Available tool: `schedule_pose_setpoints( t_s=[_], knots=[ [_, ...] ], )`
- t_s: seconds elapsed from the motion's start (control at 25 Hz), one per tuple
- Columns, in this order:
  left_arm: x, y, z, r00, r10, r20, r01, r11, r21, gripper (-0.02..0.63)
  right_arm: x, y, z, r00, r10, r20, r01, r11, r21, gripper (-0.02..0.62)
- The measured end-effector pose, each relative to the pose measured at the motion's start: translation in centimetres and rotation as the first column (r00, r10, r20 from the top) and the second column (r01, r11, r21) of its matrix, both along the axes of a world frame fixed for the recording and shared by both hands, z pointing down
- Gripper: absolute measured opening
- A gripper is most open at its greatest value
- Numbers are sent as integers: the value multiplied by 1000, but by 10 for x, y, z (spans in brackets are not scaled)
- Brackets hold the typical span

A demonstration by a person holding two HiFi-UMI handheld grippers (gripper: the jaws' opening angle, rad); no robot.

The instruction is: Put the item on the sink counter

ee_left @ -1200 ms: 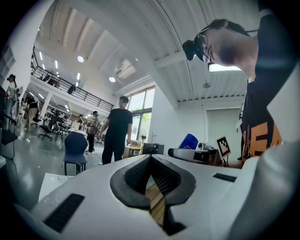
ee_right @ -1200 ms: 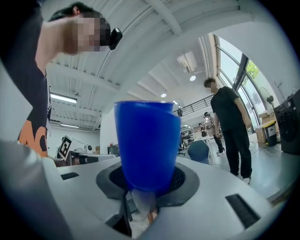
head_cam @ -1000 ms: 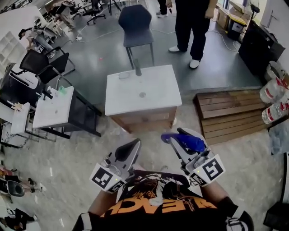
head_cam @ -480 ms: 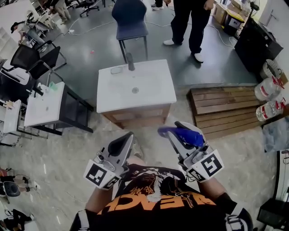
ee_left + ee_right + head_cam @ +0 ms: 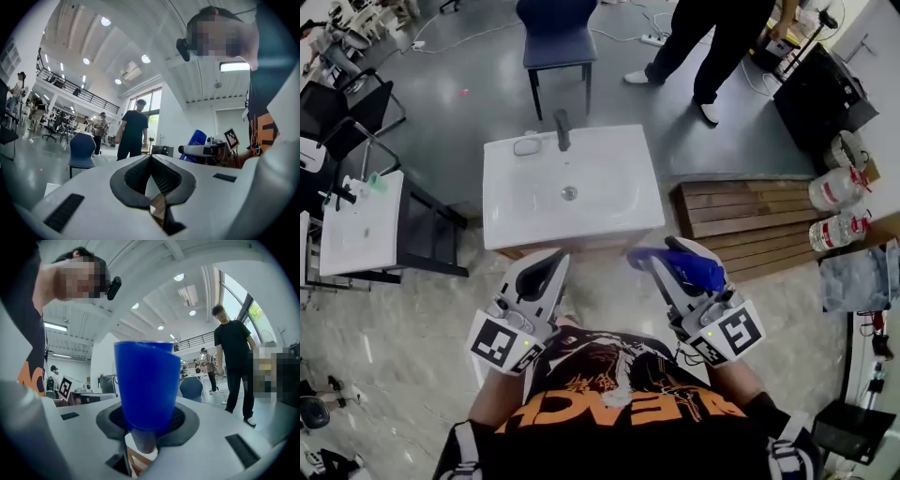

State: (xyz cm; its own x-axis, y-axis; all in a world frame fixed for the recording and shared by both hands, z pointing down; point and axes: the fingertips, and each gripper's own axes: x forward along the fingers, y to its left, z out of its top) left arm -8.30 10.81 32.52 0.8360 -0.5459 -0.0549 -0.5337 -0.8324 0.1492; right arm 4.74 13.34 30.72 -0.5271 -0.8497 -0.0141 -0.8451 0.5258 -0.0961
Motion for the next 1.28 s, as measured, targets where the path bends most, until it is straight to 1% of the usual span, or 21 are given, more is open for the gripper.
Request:
schedule_pose_setpoints(
  t_s=[0.16,0.28,0.36,0.52,0.68,0.76,0.84,0.92,1.0,1.04,1.16,1.28],
  knots=[
    [-15,-55,1,1000,21,-12,-21,1000,-12,17,-14,-53,-3,999,31,-9,-31,999,-19,144],
    [-33,-93,2,1000,15,9,-15,1000,-11,15,-29,-91,-4,999,50,0,-50,998,-24,144],
    [-44,-117,4,1000,13,11,-13,1000,-21,15,-39,-114,-2,998,57,-2,-57,998,-34,144],
    [-57,-151,3,1000,11,-22,-12,999,-37,16,-54,-149,-2,998,58,-23,-59,997,-47,144],
    [-69,-178,5,1000,16,-24,-17,999,-34,15,-70,-175,0,997,64,-30,-66,997,-51,144],
    [-73,-189,1,999,9,-47,-11,999,-37,15,-73,-185,0,997,68,-28,-70,996,-57,144],
    [-73,-195,-1,997,3,-75,-8,998,-67,15,-73,-191,2,997,72,-27,-74,995,-62,144],
    [-75,-201,3,998,-2,-64,-4,996,-91,15,-76,-196,6,998,66,-17,-67,996,-59,144],
    [-73,-207,7,1000,2,-27,-4,998,-68,15,-76,-203,8,999,49,-3,-49,997,-53,144],
    [-67,-209,7,1000,7,-21,-8,998,-56,15,-72,-205,8,999,44,-1,-44,998,-52,144],
    [-40,-210,3,999,16,-38,-18,999,-45,15,-50,-208,8,999,46,-6,-46,997,-55,144],
    [-26,-211,-1,999,23,-37,-24,999,-41,15,-39,-215,9,999,42,5,-41,998,-53,144]
  ],
)
